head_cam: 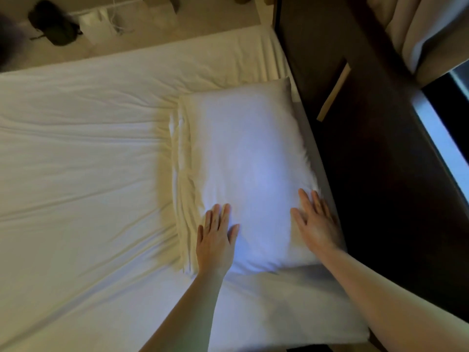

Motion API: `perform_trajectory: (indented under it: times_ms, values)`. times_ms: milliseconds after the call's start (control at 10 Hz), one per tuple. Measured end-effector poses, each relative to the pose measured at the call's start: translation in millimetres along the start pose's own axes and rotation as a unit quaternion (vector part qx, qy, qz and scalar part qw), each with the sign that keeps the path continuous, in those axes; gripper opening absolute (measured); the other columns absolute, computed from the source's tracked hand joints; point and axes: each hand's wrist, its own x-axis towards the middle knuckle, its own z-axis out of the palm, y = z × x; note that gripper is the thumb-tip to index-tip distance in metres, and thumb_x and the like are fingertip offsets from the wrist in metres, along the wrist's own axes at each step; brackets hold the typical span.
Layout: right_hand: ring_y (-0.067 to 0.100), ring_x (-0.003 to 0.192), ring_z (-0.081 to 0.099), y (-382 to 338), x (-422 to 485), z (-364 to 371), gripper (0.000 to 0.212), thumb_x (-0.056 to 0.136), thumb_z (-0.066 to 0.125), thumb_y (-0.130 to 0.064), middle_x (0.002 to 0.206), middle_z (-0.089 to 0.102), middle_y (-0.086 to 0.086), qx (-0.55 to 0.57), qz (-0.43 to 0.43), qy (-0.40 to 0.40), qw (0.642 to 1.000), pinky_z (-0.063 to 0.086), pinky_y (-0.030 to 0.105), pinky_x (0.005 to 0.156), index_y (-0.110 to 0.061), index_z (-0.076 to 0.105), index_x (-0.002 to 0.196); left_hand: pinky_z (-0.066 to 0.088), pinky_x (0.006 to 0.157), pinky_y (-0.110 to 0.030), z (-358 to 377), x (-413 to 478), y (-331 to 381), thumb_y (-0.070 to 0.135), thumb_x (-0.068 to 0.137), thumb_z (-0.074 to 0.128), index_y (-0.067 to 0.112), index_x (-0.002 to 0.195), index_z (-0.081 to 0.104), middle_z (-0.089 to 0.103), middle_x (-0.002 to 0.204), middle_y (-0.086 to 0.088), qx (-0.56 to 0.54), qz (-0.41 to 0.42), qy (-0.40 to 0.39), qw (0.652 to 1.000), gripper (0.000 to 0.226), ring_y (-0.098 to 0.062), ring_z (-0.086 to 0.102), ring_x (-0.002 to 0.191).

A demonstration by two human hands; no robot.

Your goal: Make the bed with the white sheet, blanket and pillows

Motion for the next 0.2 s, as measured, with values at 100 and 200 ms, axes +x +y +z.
perform_trajectory:
  times_ms: [100,200]
  values:
    - [0.018,0.155,0.01,-0.8,-1.2,-14.1,0.065,0.099,0.024,-0.063,0.169,0.003,-0.014,0.042,0.005,-0.023,0.999,0.027,0.042,0.12,-0.048,0.003,0.158,0.034,0.118,-0.039,-21.3,-1.7,4.9,0.049,0.106,0.033,0.04,0.161,0.011,0.011,0.17,0.013,-0.049,-0.001,-0.035,0.998,0.06,-0.015,0.012,0.156]
    - [0.026,0.144,0.04,-4.8,-11.1,-40.6,0.068,0.097,0.047,-0.044,0.167,0.022,-0.006,0.114,-0.015,0.011,0.993,0.044,0.032,0.102,-0.039,0.02,0.159,0.038,0.114,-0.032,-38.4,-18.4,1.6,0.026,0.102,0.044,0.031,0.156,0.036,0.036,0.162,0.009,-0.111,-0.016,-0.032,0.993,0.055,-0.013,0.033,0.149]
